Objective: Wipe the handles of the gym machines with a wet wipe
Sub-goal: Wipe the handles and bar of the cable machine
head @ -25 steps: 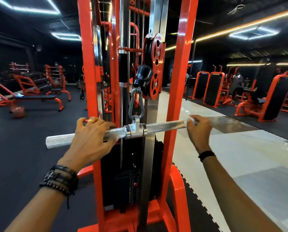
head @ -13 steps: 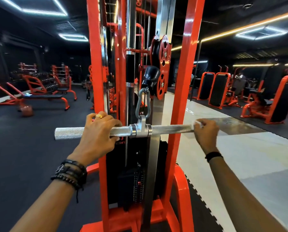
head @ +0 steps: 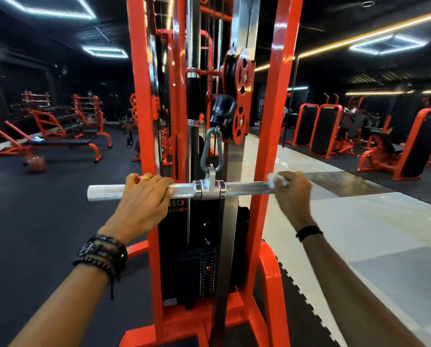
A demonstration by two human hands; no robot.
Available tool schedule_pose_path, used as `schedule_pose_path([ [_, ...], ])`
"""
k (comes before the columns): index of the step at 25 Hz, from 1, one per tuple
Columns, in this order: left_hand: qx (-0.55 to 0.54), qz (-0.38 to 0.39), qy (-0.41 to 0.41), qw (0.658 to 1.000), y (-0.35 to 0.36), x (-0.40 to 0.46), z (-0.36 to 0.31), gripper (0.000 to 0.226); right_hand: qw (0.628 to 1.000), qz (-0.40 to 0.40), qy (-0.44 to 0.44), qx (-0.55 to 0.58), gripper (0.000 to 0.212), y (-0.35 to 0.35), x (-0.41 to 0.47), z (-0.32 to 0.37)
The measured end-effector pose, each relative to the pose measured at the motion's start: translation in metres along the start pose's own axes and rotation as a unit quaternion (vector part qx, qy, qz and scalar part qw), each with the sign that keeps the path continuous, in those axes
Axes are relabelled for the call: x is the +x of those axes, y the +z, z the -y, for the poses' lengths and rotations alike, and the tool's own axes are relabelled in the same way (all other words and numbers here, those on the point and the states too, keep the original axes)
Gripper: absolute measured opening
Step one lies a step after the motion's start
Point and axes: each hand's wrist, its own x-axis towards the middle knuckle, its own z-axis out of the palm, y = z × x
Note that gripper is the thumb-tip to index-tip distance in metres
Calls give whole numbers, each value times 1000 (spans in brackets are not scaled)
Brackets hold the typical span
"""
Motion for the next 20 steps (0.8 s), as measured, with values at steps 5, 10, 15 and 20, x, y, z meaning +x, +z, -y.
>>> schedule_pose_path([
  [5,-41,4,-8,999,2,-1,-1,34,998,-21,57,-13,16,7,-3,14],
  [10,-125,-12,6,992,2,2,2,34,992,60,-100,51,17,33,-48,75],
  [15,-120,-40,16,992,3,-2,0,41,998,-41,16,-44,18,-12,8,-12],
  [20,-70,-1,-8,998,13,2,-10,50,999,-50,13,-8,16,8,5,8],
])
